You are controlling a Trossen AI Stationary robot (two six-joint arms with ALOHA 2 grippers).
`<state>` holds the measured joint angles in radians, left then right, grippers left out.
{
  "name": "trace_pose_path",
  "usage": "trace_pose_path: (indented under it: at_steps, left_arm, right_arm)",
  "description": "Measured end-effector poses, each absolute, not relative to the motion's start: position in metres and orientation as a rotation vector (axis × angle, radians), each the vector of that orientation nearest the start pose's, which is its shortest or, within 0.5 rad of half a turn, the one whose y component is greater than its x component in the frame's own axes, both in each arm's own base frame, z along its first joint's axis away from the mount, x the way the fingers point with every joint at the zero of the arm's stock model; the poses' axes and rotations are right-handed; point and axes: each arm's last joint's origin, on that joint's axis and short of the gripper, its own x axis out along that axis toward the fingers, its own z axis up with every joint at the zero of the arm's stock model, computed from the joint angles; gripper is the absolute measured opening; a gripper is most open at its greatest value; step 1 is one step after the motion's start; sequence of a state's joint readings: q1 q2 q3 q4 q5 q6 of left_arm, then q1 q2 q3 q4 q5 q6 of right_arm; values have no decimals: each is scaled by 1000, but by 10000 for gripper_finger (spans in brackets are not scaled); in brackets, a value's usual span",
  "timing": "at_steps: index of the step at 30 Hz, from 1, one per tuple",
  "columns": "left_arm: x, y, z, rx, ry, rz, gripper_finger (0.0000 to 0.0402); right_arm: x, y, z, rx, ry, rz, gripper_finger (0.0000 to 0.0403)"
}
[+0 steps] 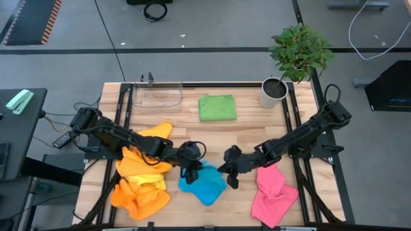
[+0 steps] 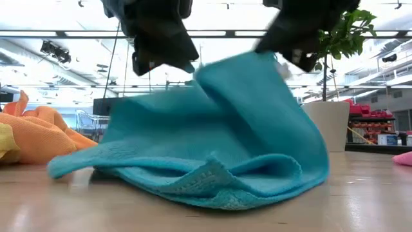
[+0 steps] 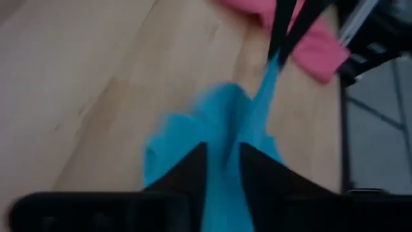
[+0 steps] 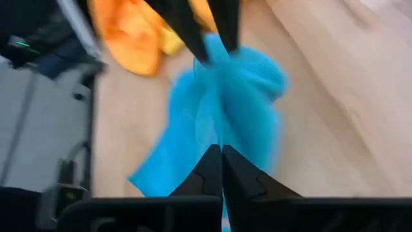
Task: Fold microfiber towels
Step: Fold the blue towel
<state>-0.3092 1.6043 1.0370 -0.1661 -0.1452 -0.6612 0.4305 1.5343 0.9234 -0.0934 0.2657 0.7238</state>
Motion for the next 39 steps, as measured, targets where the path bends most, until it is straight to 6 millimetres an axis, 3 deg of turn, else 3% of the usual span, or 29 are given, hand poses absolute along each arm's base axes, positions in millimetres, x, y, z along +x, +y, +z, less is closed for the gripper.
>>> trace_pose_path:
  at_steps: [7,12,16,19,23,30,35,39]
  left_arm:
    - [313,-83,208,-412,917,188,246]
    - [299,-85,200,-426,1062,263,290]
    - [292,-93,198,-715,1151,351,296]
    - [287,-106,198,-791,1169,356,292]
    - [283,-120,192,-806,1203,364,289]
    - [293,-145,173,-831,1189,295,289]
    - [293,-152,155,-822,1235,333,289]
    - [292,-156,153,-850,1230,352,287]
  right_arm:
    - [264,108,222,477,824,-267,2]
    - [260,104,224,494,839,-300,2]
    - [260,104,223,504,840,-308,2]
    - [260,104,222,504,843,-314,2]
    - [260,104,222,497,838,-324,1]
    - [260,102,222,474,839,-334,1]
    - [260,101,222,467,841,-337,1]
    - [260,101,221,458,845,-333,1]
